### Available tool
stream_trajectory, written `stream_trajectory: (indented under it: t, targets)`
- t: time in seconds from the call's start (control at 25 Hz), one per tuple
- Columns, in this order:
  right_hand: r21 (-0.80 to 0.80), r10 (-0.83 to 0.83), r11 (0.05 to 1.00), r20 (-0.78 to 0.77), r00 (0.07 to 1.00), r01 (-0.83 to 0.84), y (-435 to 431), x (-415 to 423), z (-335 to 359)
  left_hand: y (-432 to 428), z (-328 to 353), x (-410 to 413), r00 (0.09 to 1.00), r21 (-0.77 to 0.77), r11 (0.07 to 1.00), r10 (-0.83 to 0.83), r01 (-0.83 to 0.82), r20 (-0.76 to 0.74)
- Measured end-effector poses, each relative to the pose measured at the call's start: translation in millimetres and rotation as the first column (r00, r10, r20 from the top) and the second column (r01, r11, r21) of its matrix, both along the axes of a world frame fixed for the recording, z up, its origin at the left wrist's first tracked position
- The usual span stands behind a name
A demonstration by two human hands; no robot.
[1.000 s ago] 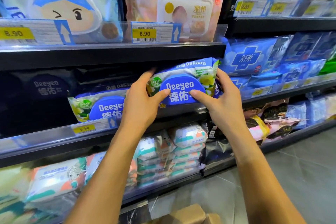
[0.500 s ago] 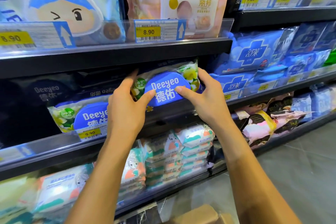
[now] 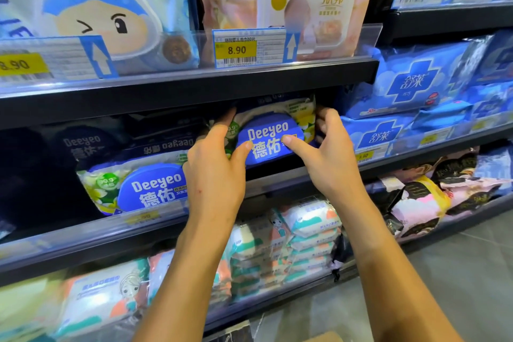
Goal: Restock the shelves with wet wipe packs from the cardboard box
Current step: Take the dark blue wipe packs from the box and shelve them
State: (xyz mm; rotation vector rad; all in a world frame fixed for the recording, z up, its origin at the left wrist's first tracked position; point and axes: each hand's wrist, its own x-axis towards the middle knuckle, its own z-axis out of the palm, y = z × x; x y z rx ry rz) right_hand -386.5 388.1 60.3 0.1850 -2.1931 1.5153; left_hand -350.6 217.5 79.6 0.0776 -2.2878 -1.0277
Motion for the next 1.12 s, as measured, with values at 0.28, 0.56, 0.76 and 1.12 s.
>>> stream_trajectory:
  t: [0.28,0.56,0.76,1.12]
  targets:
    - [0.215,-0.021,0.976,-0.001,1.000,0.021,21.0,4.9,0.6,2.7,-2.9,-9.0,0.996,-0.050,0.996,-0.075,0.077,0.052]
    - [0.386,-0.185,0.907,0.012,0.983,0.166,5.4,14.8,4.1,9.2,-14.9,0.7,0.987,-0.236,0.970,-0.029,0.066,0.159]
    - [0.526,-0.211,0.817,-0.110,0.971,0.237,-13.2,34.0,16.6,-3.5,-8.1,19.8,0.992,-0.357,0.933,-0.001,0.047,0.129]
    - [0.540,-0.024,0.835,-0.161,0.987,0.108,-69.1,50.7,36.8,-117.2,13.5,50.9,0.936,-0.406,0.845,0.336,-0.349,-0.104]
